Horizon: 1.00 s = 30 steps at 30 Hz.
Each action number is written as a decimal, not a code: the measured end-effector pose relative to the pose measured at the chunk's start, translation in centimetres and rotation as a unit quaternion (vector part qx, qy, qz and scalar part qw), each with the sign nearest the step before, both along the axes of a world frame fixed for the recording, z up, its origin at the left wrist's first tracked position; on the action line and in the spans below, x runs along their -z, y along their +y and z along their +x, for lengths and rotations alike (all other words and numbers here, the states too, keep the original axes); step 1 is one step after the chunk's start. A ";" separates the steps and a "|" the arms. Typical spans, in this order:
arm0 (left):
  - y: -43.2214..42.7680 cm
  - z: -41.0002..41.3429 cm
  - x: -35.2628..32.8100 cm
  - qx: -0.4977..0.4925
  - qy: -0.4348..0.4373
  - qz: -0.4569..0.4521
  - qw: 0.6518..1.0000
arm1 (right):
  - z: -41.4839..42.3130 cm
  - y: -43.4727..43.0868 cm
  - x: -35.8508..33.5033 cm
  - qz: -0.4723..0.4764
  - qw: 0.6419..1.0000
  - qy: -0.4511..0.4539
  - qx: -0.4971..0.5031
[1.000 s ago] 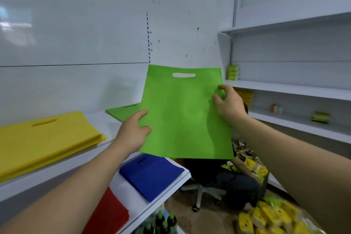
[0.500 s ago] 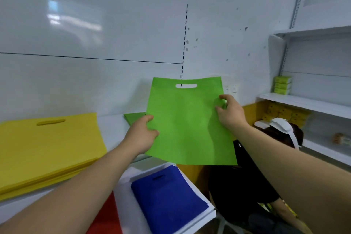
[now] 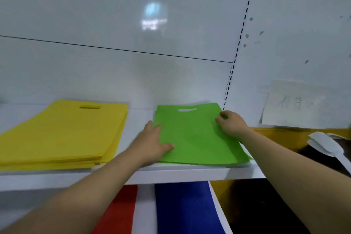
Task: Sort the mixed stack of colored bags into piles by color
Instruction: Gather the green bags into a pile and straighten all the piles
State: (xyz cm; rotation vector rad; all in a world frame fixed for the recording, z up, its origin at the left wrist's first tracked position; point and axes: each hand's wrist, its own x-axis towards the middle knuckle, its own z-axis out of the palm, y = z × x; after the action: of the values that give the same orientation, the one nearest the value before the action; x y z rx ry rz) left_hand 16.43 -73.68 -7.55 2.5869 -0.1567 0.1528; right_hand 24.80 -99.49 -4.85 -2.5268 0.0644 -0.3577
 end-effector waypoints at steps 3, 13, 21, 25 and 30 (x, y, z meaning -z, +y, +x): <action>-0.9 -0.6 0.7 0.018 0.006 0.051 0.999 | 1.8 -1.3 0.7 -0.020 0.997 0.063 -0.045; -2.4 -2.1 0.2 0.014 0.028 0.097 0.995 | 3.0 -2.9 3.0 -0.151 0.979 0.066 -0.124; -1.5 -2.3 -3.4 -0.040 0.011 0.102 0.994 | 2.9 0.7 -1.1 -0.183 0.968 0.039 -0.169; 1.1 -3.3 -5.6 -0.082 -0.008 0.109 0.991 | 1.7 5.7 -3.6 -0.181 0.959 -0.003 -0.218; 6.6 -6.4 -6.4 -0.127 -0.028 0.101 0.986 | -0.2 13.6 -5.6 -0.170 0.950 -0.035 -0.260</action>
State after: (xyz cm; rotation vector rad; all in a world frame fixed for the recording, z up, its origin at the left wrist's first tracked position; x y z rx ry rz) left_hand 10.02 -67.05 -1.15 2.7985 0.1471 0.3170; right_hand 24.61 -85.94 0.71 -2.7312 -0.7369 -0.2552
